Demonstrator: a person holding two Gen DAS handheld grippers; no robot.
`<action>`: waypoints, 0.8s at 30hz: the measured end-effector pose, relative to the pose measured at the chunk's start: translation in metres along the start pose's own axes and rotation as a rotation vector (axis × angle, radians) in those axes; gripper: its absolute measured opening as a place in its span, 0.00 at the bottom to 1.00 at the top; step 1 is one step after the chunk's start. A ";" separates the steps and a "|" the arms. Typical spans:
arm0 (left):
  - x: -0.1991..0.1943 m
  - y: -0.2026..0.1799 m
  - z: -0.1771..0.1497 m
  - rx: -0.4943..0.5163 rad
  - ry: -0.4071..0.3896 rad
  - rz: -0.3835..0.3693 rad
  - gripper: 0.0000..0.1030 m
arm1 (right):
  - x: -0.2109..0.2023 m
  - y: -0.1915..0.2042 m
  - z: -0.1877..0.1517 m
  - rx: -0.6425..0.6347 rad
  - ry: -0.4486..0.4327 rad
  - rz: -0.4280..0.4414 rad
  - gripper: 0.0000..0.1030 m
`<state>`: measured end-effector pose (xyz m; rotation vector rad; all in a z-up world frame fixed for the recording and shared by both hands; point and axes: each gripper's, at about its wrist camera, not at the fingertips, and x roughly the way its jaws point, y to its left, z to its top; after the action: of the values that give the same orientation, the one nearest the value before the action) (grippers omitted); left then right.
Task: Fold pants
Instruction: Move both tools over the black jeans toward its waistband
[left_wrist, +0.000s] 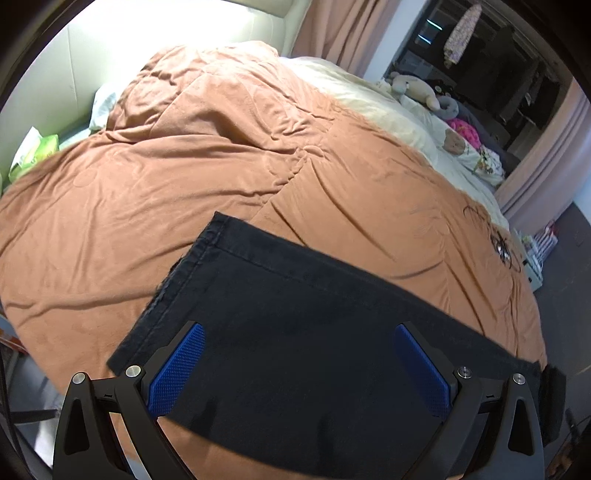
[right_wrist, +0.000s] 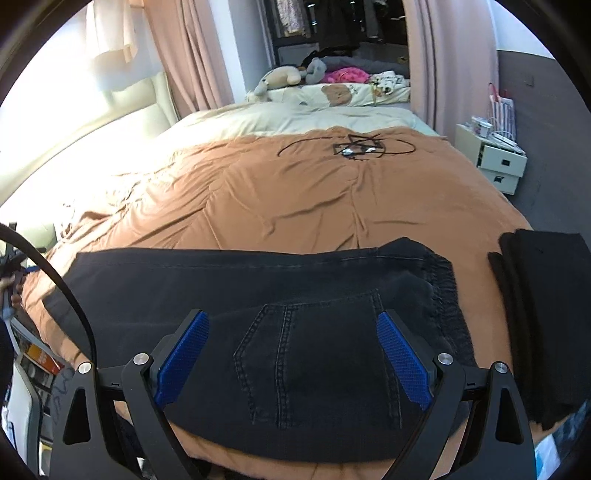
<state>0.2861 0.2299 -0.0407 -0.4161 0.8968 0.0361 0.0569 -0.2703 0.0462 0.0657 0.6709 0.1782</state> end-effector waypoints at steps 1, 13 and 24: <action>0.002 0.000 0.002 -0.004 -0.001 0.001 1.00 | 0.009 0.001 0.004 -0.012 0.006 0.007 0.90; 0.054 -0.007 0.042 -0.038 0.046 0.064 0.72 | 0.102 0.028 0.040 -0.147 0.057 0.073 0.76; 0.107 -0.001 0.065 -0.081 0.107 0.136 0.58 | 0.169 0.054 0.074 -0.230 0.125 0.158 0.73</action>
<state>0.4026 0.2376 -0.0869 -0.4351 1.0304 0.1775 0.2250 -0.1863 0.0068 -0.1145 0.7662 0.4130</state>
